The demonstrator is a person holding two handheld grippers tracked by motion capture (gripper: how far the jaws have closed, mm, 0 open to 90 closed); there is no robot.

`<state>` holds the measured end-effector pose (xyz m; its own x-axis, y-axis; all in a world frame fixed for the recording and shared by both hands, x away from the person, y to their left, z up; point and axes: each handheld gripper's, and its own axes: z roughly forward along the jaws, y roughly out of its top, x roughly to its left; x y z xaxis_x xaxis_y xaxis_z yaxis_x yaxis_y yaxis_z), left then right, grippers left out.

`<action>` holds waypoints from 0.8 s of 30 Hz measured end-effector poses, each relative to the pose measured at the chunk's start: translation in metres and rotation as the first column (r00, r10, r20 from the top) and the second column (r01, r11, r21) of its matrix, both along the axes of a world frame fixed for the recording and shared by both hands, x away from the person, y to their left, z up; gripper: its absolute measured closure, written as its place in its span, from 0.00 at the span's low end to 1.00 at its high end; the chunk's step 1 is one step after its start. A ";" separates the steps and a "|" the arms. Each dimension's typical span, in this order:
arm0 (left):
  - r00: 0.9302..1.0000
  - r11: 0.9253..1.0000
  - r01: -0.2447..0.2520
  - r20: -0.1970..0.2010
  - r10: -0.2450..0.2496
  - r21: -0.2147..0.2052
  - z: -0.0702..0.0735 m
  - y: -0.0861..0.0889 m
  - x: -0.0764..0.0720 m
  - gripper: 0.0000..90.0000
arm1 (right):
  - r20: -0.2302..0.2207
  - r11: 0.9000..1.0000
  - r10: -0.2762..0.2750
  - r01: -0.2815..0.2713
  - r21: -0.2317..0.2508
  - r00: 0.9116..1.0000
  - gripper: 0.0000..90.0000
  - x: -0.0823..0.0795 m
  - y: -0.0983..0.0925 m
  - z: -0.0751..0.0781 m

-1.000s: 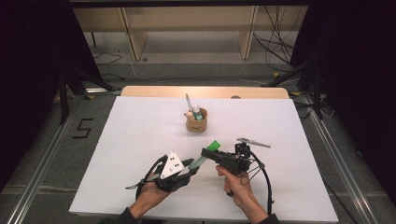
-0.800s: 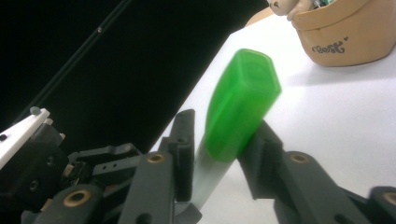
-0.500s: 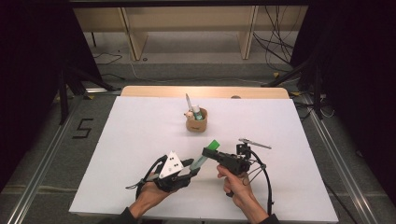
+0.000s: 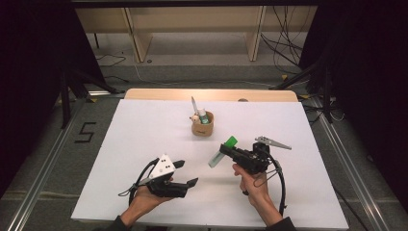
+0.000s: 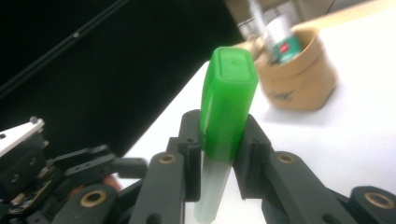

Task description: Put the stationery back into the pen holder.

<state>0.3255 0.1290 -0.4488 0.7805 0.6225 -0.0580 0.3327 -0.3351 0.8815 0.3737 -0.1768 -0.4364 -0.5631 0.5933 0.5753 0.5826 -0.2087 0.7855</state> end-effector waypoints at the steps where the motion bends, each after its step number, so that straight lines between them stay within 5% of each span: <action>1: 1.000 1.000 -0.009 -0.003 0.009 0.002 0.000 0.004 0.000 0.24 | 0.009 1.000 -0.010 0.010 -0.005 1.000 0.84 0.002 -0.002 0.002; 12: 0.997 0.997 -0.070 -0.026 0.069 -0.031 -0.003 0.041 -0.004 0.20 | 0.047 0.995 -0.094 0.095 -0.020 0.994 0.84 0.038 -0.008 0.022; 24: 0.994 0.994 -0.104 -0.041 0.102 -0.039 -0.008 0.058 -0.013 0.19 | 0.051 0.987 -0.140 0.144 -0.076 0.989 0.84 0.086 0.010 0.043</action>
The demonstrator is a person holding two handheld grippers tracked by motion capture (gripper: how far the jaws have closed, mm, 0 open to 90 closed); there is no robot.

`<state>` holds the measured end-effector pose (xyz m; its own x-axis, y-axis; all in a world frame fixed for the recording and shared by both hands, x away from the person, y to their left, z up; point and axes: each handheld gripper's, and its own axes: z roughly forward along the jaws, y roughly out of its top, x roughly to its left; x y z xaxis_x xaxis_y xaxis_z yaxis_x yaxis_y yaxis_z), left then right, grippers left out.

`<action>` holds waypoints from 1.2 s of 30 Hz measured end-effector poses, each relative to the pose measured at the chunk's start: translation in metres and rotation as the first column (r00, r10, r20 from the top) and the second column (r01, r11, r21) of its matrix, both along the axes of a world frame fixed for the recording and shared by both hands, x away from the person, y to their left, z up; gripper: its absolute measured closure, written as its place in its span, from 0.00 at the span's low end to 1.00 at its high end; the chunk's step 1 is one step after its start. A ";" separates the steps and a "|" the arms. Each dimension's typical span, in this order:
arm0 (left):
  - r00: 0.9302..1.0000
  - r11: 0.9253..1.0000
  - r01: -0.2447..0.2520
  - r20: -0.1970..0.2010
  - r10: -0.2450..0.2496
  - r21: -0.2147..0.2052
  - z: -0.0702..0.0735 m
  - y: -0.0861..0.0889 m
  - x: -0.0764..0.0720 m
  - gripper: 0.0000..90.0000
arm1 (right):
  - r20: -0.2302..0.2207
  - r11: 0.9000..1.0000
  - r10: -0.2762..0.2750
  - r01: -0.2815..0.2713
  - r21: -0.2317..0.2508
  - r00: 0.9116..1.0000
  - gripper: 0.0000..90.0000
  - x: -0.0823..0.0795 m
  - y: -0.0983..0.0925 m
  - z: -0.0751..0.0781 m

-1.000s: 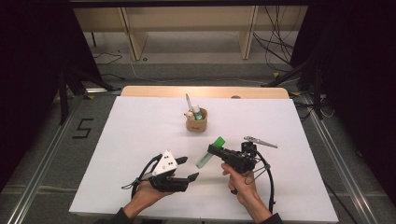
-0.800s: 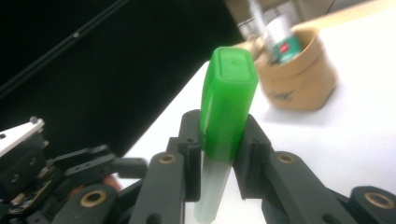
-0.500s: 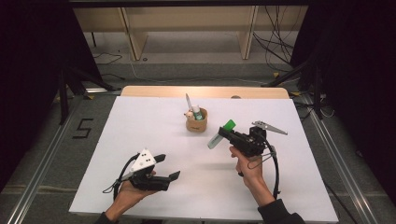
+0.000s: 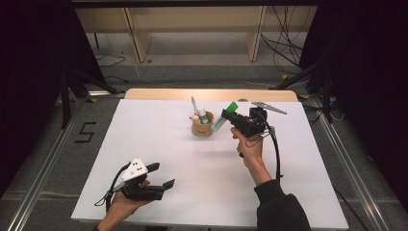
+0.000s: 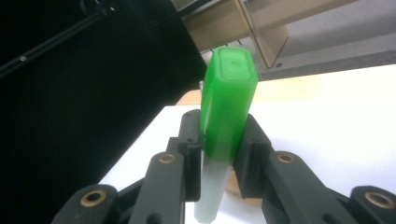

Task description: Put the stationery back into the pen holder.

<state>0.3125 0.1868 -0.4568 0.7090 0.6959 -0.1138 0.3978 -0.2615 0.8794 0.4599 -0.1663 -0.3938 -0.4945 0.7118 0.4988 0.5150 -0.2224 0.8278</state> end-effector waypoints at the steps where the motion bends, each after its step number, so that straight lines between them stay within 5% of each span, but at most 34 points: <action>1: 1.000 1.000 0.000 0.001 0.000 0.007 0.000 0.000 0.000 0.19 | 0.000 1.000 -0.004 0.004 -0.005 1.000 0.84 0.004 0.002 0.001; 22: 1.000 1.000 -0.021 0.010 0.021 -0.005 0.000 0.009 -0.007 0.18 | -0.045 0.994 -0.037 0.033 -0.100 0.998 0.84 0.052 0.039 -0.006; 36: 1.000 1.000 -0.030 0.010 0.030 -0.009 -0.001 0.011 -0.005 0.18 | -0.050 0.980 -0.047 0.037 -0.197 0.998 0.84 0.063 0.052 -0.016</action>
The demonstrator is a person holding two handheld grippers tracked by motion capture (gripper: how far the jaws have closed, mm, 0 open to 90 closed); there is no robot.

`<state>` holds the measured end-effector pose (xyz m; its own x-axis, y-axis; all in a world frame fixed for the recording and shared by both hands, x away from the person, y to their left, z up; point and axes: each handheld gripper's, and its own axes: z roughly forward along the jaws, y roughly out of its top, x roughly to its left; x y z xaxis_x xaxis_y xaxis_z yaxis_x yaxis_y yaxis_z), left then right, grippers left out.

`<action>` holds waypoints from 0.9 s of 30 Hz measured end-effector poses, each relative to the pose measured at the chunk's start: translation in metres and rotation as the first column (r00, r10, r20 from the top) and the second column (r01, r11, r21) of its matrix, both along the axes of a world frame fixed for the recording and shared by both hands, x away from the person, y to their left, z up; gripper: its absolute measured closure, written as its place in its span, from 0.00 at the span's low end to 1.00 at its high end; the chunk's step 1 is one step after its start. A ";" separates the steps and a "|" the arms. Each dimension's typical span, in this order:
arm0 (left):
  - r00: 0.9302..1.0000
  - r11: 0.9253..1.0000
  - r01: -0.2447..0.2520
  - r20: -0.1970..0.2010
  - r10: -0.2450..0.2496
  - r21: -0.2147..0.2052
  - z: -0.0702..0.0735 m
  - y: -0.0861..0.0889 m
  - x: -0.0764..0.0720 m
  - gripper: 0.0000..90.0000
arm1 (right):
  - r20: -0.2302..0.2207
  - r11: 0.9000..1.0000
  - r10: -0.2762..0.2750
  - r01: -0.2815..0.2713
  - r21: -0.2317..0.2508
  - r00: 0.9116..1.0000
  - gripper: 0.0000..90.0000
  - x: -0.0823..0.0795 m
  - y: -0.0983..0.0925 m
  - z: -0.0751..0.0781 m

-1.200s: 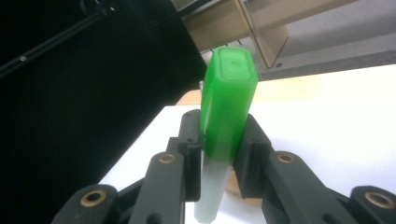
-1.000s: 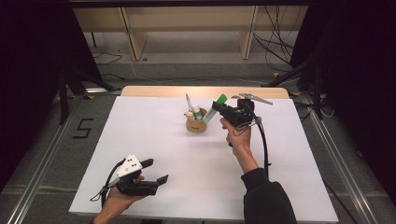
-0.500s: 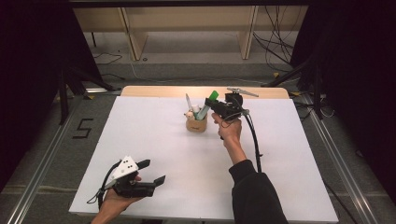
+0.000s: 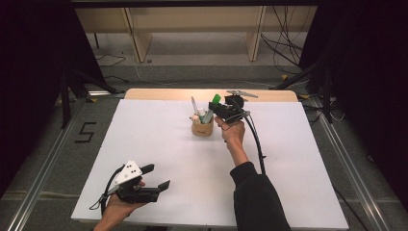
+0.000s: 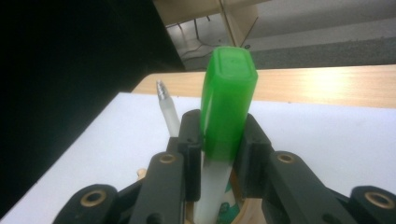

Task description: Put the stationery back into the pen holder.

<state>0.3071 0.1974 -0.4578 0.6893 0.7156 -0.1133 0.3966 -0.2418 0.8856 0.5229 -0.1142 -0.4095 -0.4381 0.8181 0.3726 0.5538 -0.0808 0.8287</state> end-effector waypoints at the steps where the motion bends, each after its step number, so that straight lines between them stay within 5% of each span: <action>1: 1.000 1.000 0.002 0.000 -0.002 0.003 0.000 0.000 0.000 0.18 | 0.010 1.000 0.002 -0.001 -0.011 1.000 0.84 0.000 0.001 0.000; 11: 1.000 1.000 0.006 -0.001 -0.006 0.005 0.000 -0.001 0.000 0.18 | 0.042 0.995 -0.017 0.021 -0.102 0.999 0.84 0.003 0.006 0.003; 27: 1.000 1.000 0.009 -0.003 -0.009 0.006 0.000 -0.002 -0.001 0.18 | 0.077 0.986 -0.031 0.043 -0.164 0.997 0.84 0.004 0.017 0.002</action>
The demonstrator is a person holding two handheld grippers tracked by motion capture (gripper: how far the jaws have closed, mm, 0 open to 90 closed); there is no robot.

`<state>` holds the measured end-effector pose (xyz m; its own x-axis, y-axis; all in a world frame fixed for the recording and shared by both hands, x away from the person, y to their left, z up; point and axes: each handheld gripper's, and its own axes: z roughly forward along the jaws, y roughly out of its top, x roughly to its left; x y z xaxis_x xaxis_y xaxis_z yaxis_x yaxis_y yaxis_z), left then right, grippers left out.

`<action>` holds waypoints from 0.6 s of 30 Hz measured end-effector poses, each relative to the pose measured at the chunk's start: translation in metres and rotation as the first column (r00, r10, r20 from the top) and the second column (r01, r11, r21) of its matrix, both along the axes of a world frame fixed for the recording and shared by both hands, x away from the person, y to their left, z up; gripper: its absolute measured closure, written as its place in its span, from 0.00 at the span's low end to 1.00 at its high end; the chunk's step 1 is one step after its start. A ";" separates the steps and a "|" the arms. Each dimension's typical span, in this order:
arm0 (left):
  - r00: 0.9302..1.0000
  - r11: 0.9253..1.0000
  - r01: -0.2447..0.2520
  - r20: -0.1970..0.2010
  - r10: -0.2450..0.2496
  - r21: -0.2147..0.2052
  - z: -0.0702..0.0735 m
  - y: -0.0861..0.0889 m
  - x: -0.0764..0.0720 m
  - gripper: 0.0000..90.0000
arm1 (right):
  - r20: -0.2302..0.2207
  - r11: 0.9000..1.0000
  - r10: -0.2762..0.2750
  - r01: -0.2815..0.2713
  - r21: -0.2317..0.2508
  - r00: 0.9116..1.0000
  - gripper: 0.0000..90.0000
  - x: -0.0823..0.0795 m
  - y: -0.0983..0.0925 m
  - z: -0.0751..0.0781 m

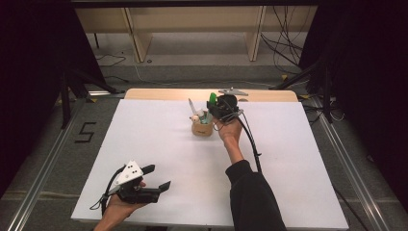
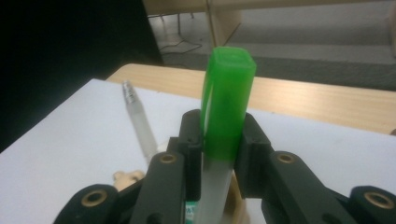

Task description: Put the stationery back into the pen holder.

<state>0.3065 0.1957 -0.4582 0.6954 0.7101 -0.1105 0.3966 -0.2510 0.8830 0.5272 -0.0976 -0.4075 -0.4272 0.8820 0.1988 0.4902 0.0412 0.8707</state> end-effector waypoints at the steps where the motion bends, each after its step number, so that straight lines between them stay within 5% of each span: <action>1: 1.000 1.000 0.002 -0.001 -0.002 0.002 0.000 0.000 0.000 0.18 | 0.006 1.000 -0.005 0.005 -0.010 1.000 0.84 0.001 0.000 0.001; 18: 1.000 1.000 0.003 -0.002 -0.003 0.002 0.000 0.000 0.000 0.18 | 0.033 0.998 -0.028 0.029 -0.049 0.999 0.84 0.007 0.008 -0.004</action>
